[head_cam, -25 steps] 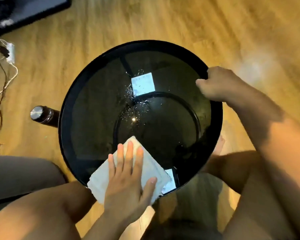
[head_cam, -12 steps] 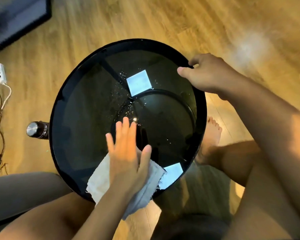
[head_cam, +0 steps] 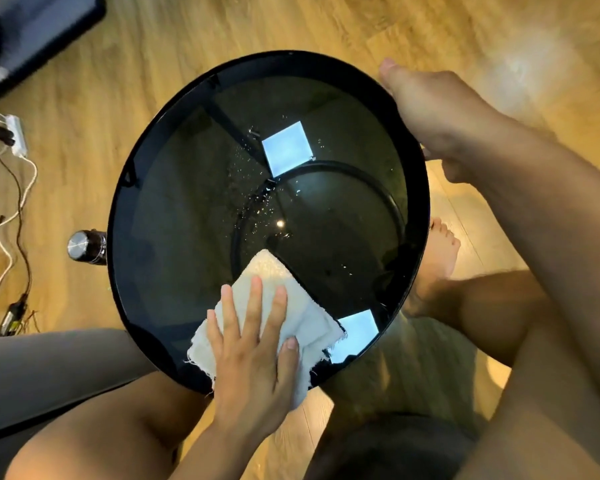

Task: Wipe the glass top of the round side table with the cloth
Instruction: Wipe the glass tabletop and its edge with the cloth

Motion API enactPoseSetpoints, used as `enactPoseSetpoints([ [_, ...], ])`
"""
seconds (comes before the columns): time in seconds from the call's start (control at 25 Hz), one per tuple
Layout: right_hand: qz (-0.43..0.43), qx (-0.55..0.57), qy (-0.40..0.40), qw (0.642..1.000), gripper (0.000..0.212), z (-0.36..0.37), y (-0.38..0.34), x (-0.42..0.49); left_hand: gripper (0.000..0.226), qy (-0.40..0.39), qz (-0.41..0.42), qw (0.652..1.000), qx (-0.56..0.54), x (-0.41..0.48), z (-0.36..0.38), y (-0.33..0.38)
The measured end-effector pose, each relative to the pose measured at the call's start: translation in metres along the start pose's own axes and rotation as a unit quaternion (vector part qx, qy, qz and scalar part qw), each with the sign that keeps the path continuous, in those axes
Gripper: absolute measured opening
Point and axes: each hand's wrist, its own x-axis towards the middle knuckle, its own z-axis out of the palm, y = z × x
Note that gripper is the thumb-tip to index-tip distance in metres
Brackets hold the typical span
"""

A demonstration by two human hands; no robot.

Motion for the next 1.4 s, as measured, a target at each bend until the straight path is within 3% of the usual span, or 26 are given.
enactPoseSetpoints([
  [0.16, -0.02, -0.025, 0.011, 0.999, 0.065, 0.006, 0.003, 0.004, 0.056, 0.014, 0.005, 1.0, -0.006, 0.026, -0.003, 0.018],
  [0.28, -0.071, -0.134, 0.027, 0.988, 0.052, 0.01, 0.007, 0.0, 0.061, 0.007, 0.02, 1.0, 0.002, 0.053, -0.006, 0.03],
  [0.4, -0.149, -0.325, 0.048, 0.933, 0.043, 0.011, 0.016, -0.004, 0.06, 0.015, 0.029, 0.999, -0.001, 0.103, -0.009, 0.048],
  [0.48, -0.175, -0.383, 0.05, 0.905, 0.04, 0.011, 0.021, -0.001, 0.062, 0.013, 0.028, 1.0, 0.004, 0.133, -0.01, 0.058],
  [0.6, -0.159, -0.291, 0.095, 0.938, 0.038, 0.006, 0.022, 0.009, 0.061, 0.03, 0.042, 0.999, -0.009, 0.137, -0.012, 0.059],
  [0.68, -0.103, -0.173, 0.106, 0.974, 0.04, 0.001, 0.018, 0.019, 0.057, 0.034, 0.072, 0.996, -0.034, 0.107, -0.011, 0.052],
  [0.76, -0.068, -0.106, 0.1, 0.987, 0.03, -0.002, 0.018, 0.024, 0.053, 0.023, 0.092, 0.994, -0.046, 0.07, -0.009, 0.044],
  [1.0, -0.085, -0.18, 0.075, 0.977, 0.034, 0.001, 0.024, 0.011, 0.05, 0.008, 0.053, 0.996, -0.072, -0.003, 0.002, 0.037],
  [1.12, -0.062, -0.208, 0.036, 0.976, 0.035, -0.011, 0.043, -0.004, 0.05, 0.014, 0.053, 0.998, -0.031, -0.028, 0.009, 0.019],
  [1.24, -0.051, -0.189, 0.006, 0.981, 0.04, -0.009, 0.054, -0.004, 0.049, 0.007, 0.068, 0.998, 0.002, -0.024, 0.009, 0.022],
  [1.4, -0.061, -0.145, 0.058, 0.986, 0.043, 0.014, 0.066, 0.005, 0.046, 0.02, 0.063, 0.997, -0.033, 0.021, 0.004, 0.061],
])
